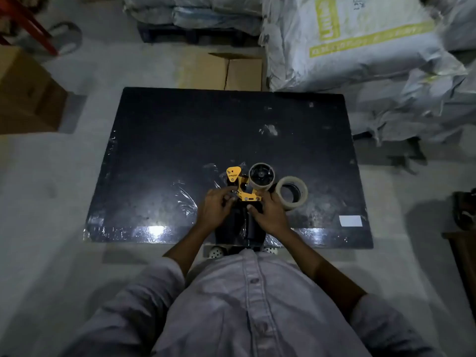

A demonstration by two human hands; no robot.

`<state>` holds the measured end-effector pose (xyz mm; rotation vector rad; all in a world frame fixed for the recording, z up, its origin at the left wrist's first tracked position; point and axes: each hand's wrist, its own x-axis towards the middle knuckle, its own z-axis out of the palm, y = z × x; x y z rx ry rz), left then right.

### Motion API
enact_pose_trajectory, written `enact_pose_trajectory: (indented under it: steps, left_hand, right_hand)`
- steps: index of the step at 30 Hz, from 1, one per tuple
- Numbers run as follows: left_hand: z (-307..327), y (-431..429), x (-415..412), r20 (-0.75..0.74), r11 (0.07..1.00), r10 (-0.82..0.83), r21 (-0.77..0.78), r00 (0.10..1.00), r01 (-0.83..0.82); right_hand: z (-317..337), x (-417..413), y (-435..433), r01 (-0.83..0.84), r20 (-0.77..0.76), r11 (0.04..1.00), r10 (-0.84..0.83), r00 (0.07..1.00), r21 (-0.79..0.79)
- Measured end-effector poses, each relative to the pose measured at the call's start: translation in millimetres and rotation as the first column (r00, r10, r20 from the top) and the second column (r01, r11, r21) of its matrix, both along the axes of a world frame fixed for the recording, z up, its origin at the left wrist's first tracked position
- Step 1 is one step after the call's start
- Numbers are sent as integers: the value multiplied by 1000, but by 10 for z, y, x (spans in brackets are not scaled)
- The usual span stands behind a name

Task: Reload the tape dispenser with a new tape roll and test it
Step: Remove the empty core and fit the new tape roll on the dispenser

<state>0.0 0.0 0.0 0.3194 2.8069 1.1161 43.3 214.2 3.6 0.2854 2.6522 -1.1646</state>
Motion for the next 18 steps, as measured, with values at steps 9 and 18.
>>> enact_pose_trajectory:
  steps: [9, 18]
  left_hand:
    - [132, -1, -261, 36, 998, 30, -63, 999, -28]
    - [476, 531, -1053, 99, 986, -86, -134, 991, 99]
  right_hand:
    - [112, -112, 94, 43, 63, 999, -44, 997, 17]
    - [349, -605, 387, 245, -24, 970, -245, 969, -6]
